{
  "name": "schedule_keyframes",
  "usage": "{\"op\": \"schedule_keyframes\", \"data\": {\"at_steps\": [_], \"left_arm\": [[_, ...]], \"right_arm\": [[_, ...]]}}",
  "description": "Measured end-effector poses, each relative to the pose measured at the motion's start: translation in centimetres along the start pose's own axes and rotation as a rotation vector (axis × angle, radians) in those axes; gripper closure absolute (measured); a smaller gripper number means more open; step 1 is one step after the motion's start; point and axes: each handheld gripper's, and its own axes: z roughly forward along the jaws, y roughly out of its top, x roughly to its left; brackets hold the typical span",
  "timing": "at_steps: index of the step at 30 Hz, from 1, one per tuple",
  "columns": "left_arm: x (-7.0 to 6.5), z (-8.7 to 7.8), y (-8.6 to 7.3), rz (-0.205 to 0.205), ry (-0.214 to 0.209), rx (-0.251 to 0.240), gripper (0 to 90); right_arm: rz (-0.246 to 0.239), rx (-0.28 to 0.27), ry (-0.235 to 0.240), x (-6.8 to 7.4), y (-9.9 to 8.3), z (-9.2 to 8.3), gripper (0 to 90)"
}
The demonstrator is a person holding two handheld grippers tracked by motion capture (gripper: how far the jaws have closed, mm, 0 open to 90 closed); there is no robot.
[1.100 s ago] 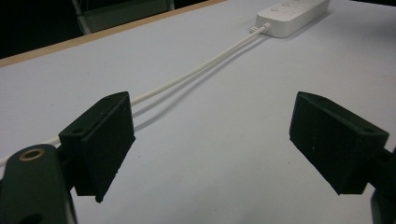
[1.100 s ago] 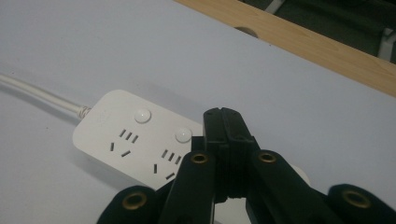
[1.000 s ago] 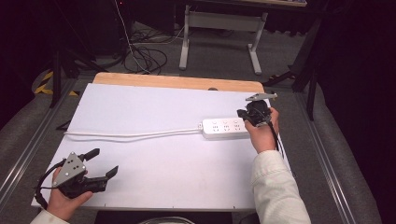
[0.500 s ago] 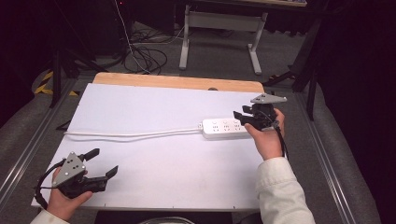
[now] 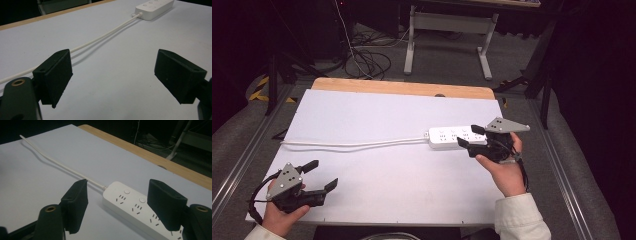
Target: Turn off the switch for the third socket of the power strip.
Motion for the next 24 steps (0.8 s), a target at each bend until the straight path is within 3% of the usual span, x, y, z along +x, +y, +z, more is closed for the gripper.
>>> {"op": "schedule_keyframes", "data": {"at_steps": [5, 12, 24], "left_arm": [[0.1, -0.2, 0.1, 0.004, 0.000, 0.000, 14.7], [0.0, -0.5, 0.1, 0.004, 0.001, -0.007, 14.3], [0.0, -0.6, 0.1, 0.029, 0.023, -0.014, 13.0]], "right_arm": [[-0.010, -0.026, 0.028, 0.8, -1.2, -1.1, 30.4], [0.029, -0.059, 0.106, 1.7, -3.5, -1.3, 28.0], [0.008, -0.050, 0.137, 2.6, -7.5, -0.3, 25.9]]}}
